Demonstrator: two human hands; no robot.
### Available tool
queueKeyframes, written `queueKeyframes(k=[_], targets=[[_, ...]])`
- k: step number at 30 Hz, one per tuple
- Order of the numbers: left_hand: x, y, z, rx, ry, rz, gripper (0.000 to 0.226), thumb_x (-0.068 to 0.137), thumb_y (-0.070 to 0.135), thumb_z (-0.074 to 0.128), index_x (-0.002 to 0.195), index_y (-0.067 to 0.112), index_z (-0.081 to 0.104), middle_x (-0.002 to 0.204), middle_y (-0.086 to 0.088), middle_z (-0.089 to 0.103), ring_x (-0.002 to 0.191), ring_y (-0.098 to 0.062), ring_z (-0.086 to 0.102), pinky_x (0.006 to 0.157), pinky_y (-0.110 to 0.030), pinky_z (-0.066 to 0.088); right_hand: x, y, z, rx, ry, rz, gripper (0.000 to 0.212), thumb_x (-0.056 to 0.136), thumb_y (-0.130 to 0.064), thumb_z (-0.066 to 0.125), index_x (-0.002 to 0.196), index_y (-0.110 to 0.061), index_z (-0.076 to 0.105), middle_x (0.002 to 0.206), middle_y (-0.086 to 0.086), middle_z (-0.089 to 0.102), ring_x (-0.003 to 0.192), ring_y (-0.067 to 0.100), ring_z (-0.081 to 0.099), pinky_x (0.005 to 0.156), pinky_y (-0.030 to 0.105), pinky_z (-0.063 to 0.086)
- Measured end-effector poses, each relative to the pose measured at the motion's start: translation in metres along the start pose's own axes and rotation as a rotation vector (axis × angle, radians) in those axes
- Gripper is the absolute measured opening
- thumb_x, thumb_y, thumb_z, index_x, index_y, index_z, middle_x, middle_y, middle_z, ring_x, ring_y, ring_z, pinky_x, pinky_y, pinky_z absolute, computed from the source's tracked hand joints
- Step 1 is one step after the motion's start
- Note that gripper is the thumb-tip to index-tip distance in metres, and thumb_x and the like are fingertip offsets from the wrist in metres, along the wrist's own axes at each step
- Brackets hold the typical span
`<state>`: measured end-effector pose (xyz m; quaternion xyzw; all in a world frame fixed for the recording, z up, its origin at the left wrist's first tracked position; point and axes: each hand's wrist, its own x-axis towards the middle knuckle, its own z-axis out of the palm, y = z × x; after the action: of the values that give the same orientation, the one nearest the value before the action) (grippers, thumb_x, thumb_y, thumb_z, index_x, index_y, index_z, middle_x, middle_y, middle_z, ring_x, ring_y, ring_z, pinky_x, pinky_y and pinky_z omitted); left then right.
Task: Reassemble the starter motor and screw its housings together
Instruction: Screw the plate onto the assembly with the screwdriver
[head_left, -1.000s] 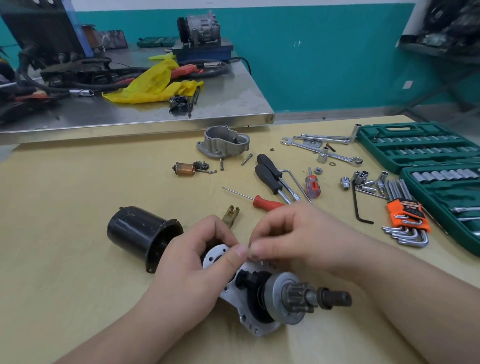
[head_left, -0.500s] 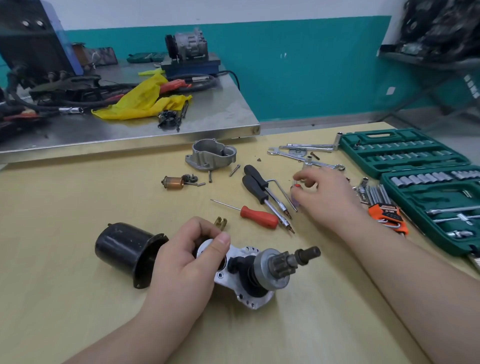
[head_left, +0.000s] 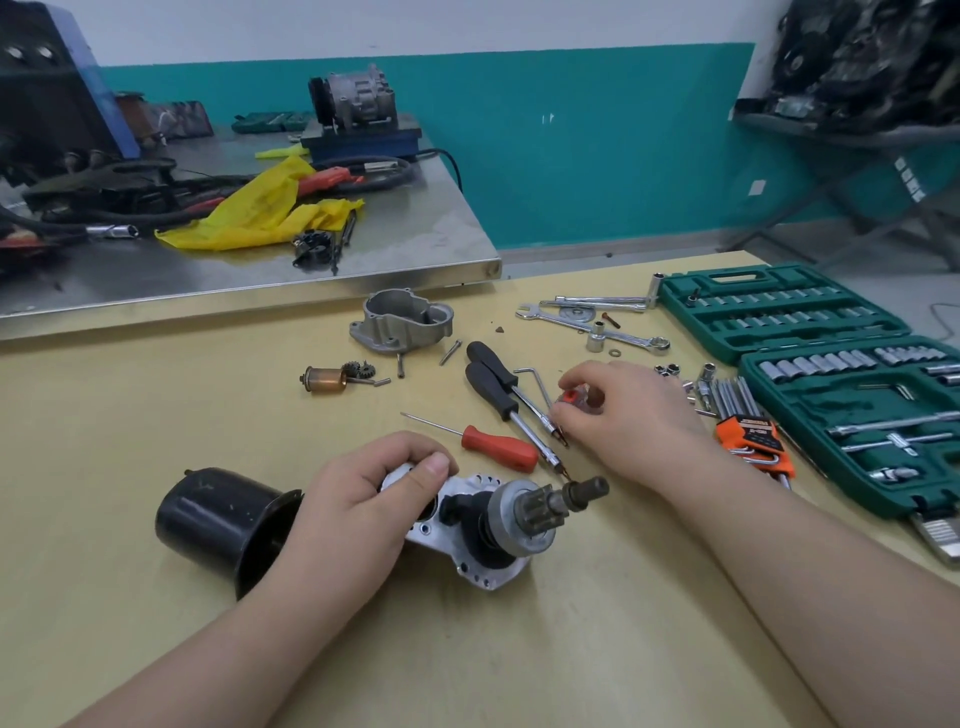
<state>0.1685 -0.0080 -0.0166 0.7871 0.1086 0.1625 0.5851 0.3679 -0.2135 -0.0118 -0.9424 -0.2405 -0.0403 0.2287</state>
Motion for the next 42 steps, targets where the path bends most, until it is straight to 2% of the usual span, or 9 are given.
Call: queueKeyframes(k=[3, 8, 12, 15, 25, 27, 30, 36, 42], targets=[[0.002, 0.0, 0.0, -0.028, -0.012, -0.012, 0.042, 0.083, 0.059, 0.064, 0.099, 0.022, 0.078, 0.084, -0.008, 0.071, 0.077, -0.024, 0.065, 0.076, -0.039, 0.05, 0.0, -0.003, 0.001, 0.199, -0.032, 0.035, 0.009, 0.095, -0.042, 0.065, 0.102, -0.044, 0.071, 0.088, -0.018, 0.066, 0.084, 0.009, 0.063, 0.071, 0.029, 0.049], [0.008, 0.001, -0.003, -0.069, -0.074, -0.036, 0.043, 0.082, 0.059, 0.066, 0.097, 0.02, 0.079, 0.082, -0.003, 0.069, 0.078, -0.012, 0.061, 0.079, -0.035, 0.046, -0.004, -0.006, -0.001, 0.192, -0.055, 0.024, 0.027, 0.097, -0.028, 0.057, 0.11, -0.044, 0.076, 0.102, -0.013, 0.064, 0.097, 0.015, 0.06, 0.084, 0.034, 0.048], [0.009, 0.0, -0.004, -0.092, -0.087, -0.049, 0.043, 0.084, 0.058, 0.067, 0.098, 0.019, 0.08, 0.085, 0.001, 0.07, 0.082, -0.015, 0.063, 0.082, -0.039, 0.047, -0.009, -0.016, -0.013, 0.522, 0.057, 0.076, 0.022, 0.097, -0.026, 0.06, 0.098, -0.041, 0.076, 0.095, -0.01, 0.072, 0.079, 0.011, 0.067, 0.066, 0.029, 0.048], [0.009, 0.001, -0.002, -0.102, -0.082, -0.057, 0.043, 0.084, 0.058, 0.065, 0.093, 0.018, 0.08, 0.083, -0.001, 0.073, 0.08, -0.014, 0.066, 0.079, -0.037, 0.048, -0.023, -0.03, -0.023, 0.816, -0.081, 0.024, 0.015, 0.093, -0.026, 0.077, 0.1, -0.039, 0.079, 0.089, -0.004, 0.068, 0.064, 0.004, 0.061, 0.063, 0.026, 0.05], [0.012, 0.002, 0.0, -0.095, -0.051, -0.063, 0.038, 0.098, 0.045, 0.055, 0.089, 0.016, 0.08, 0.081, -0.001, 0.071, 0.08, -0.018, 0.064, 0.077, -0.039, 0.047, -0.064, -0.07, -0.044, 1.044, 0.034, -0.182, 0.018, 0.082, -0.027, 0.075, 0.099, -0.029, 0.079, 0.075, -0.011, 0.071, 0.067, 0.004, 0.064, 0.059, 0.016, 0.051], [0.013, 0.004, 0.001, -0.094, -0.035, -0.055, 0.038, 0.097, 0.044, 0.056, 0.087, 0.016, 0.079, 0.082, -0.004, 0.072, 0.081, -0.018, 0.064, 0.079, -0.039, 0.046, -0.067, -0.072, -0.047, 1.023, 0.013, -0.198, 0.017, 0.081, -0.028, 0.074, 0.098, -0.03, 0.079, 0.076, -0.01, 0.072, 0.066, 0.005, 0.064, 0.059, 0.016, 0.05], [0.014, 0.003, 0.002, -0.106, -0.027, -0.041, 0.039, 0.096, 0.044, 0.057, 0.087, 0.013, 0.078, 0.089, -0.015, 0.072, 0.084, -0.024, 0.064, 0.082, -0.045, 0.047, -0.073, -0.074, -0.047, 0.838, 0.034, -0.222, 0.025, 0.076, -0.044, 0.071, 0.101, -0.041, 0.076, 0.084, -0.01, 0.073, 0.07, 0.019, 0.065, 0.062, 0.035, 0.056], [0.013, 0.002, 0.001, -0.127, -0.046, -0.03, 0.044, 0.09, 0.055, 0.06, 0.084, 0.015, 0.077, 0.076, 0.0, 0.066, 0.076, -0.016, 0.059, 0.074, -0.039, 0.044, -0.076, -0.074, -0.048, 0.741, -0.003, -0.215, 0.026, 0.078, -0.038, 0.068, 0.101, -0.049, 0.073, 0.083, -0.02, 0.07, 0.053, 0.006, 0.047, 0.052, 0.015, 0.042], [0.012, 0.003, 0.001, -0.15, -0.034, -0.021, 0.048, 0.089, 0.056, 0.061, 0.088, 0.011, 0.076, 0.078, -0.008, 0.066, 0.078, -0.021, 0.059, 0.076, -0.043, 0.044, -0.073, -0.076, -0.047, 0.762, -0.049, -0.219, 0.029, 0.079, -0.029, 0.068, 0.103, -0.045, 0.074, 0.087, -0.02, 0.073, 0.069, 0.0, 0.062, 0.063, 0.011, 0.045]])
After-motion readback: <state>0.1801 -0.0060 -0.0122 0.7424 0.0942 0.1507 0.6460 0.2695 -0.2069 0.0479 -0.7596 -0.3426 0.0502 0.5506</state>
